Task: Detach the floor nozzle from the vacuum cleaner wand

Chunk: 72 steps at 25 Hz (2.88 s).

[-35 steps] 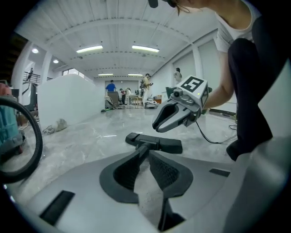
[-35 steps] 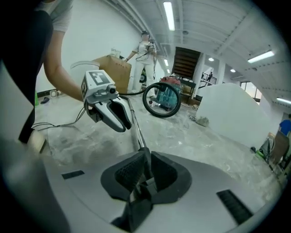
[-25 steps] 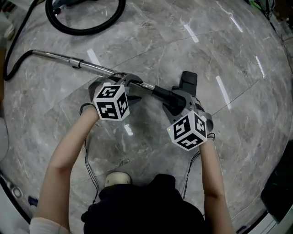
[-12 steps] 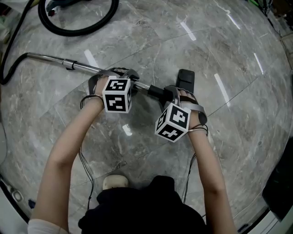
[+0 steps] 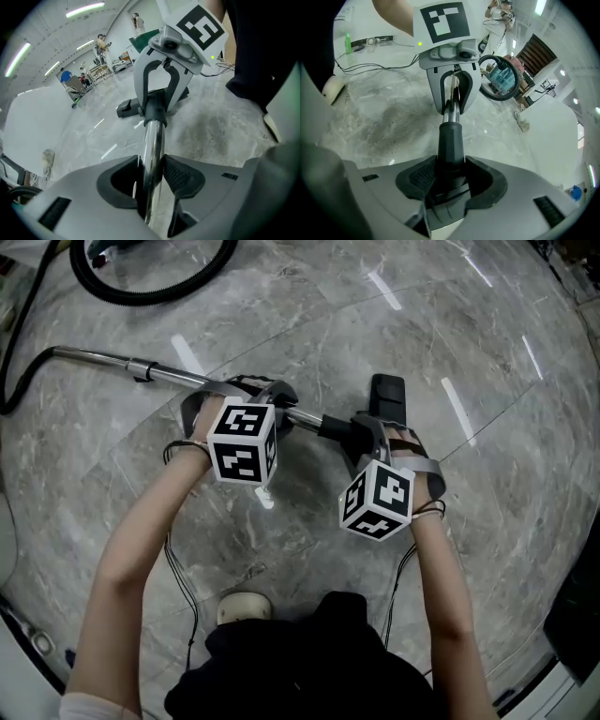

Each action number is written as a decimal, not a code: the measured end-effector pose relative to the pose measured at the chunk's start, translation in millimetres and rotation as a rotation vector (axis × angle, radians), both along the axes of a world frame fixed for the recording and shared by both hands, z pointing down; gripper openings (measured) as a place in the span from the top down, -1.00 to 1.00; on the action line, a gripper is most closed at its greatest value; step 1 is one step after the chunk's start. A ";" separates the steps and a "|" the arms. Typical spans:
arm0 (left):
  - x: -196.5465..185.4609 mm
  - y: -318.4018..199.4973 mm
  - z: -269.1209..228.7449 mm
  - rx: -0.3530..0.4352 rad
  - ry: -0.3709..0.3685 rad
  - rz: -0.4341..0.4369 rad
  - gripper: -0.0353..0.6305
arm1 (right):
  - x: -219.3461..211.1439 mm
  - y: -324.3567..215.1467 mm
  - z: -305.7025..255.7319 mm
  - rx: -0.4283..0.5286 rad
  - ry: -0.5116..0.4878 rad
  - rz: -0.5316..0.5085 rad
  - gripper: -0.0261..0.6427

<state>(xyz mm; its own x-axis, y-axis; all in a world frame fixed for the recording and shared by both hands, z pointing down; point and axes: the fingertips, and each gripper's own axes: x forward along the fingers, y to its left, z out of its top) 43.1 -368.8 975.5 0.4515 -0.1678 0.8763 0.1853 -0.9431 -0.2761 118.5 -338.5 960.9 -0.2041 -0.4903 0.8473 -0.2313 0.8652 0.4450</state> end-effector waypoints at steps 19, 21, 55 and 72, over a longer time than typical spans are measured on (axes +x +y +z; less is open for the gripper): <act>-4.7 28.7 -14.9 -0.033 0.021 0.023 0.39 | 118.7 43.8 -30.9 0.046 0.069 0.310 0.39; -4.4 29.4 -19.9 -0.024 0.030 0.017 0.39 | 137.8 43.3 -35.3 0.049 0.090 0.329 0.39; 67.2 108.6 -85.2 -0.434 0.850 -0.267 0.86 | 94.9 72.1 -90.9 0.039 -0.938 0.637 0.85; 48.6 146.1 -279.4 -0.428 0.939 -0.506 0.87 | 91.6 118.4 -254.0 0.064 -1.108 1.129 0.88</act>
